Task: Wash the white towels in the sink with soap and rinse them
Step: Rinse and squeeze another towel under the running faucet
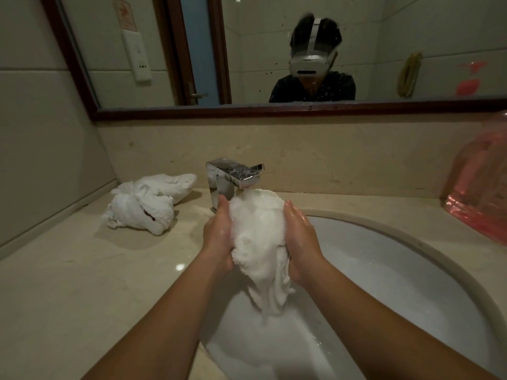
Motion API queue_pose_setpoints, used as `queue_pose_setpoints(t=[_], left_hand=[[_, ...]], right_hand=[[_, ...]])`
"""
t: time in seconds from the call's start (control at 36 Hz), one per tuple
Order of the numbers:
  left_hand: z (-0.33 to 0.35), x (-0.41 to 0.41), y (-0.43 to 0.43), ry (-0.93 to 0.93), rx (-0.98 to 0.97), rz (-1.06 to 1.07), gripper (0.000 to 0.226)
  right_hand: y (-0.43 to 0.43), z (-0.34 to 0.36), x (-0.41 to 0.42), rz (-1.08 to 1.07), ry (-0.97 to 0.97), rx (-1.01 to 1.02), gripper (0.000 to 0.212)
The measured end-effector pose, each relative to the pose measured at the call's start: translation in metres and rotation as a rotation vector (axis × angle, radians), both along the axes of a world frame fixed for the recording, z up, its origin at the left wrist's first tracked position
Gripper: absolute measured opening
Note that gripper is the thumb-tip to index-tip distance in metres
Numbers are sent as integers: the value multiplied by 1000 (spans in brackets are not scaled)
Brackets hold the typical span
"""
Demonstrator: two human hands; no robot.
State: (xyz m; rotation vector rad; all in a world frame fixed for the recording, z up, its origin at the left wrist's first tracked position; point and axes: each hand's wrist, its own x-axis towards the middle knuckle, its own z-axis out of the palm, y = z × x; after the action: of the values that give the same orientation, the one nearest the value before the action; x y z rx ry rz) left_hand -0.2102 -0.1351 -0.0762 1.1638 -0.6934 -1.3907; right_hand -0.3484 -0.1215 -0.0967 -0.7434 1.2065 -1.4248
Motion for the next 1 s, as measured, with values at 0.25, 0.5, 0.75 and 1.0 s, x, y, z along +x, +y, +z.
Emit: queue_pose_setpoints(t=[0.25, 0.5, 0.75, 1.0], left_hand=[[-3, -4, -1, 7, 7, -63, 91], [8, -19, 2, -233, -110, 33, 92], [14, -35, 24, -435, -239, 121, 53], [12, -41, 27, -450, -124, 152, 67]], right_hand=[[4, 1, 6, 15, -46, 13, 50], [15, 15, 12, -20, 93, -136, 43], [24, 16, 24, -27, 221, -145, 34], [25, 15, 22, -263, 402, -129, 39]])
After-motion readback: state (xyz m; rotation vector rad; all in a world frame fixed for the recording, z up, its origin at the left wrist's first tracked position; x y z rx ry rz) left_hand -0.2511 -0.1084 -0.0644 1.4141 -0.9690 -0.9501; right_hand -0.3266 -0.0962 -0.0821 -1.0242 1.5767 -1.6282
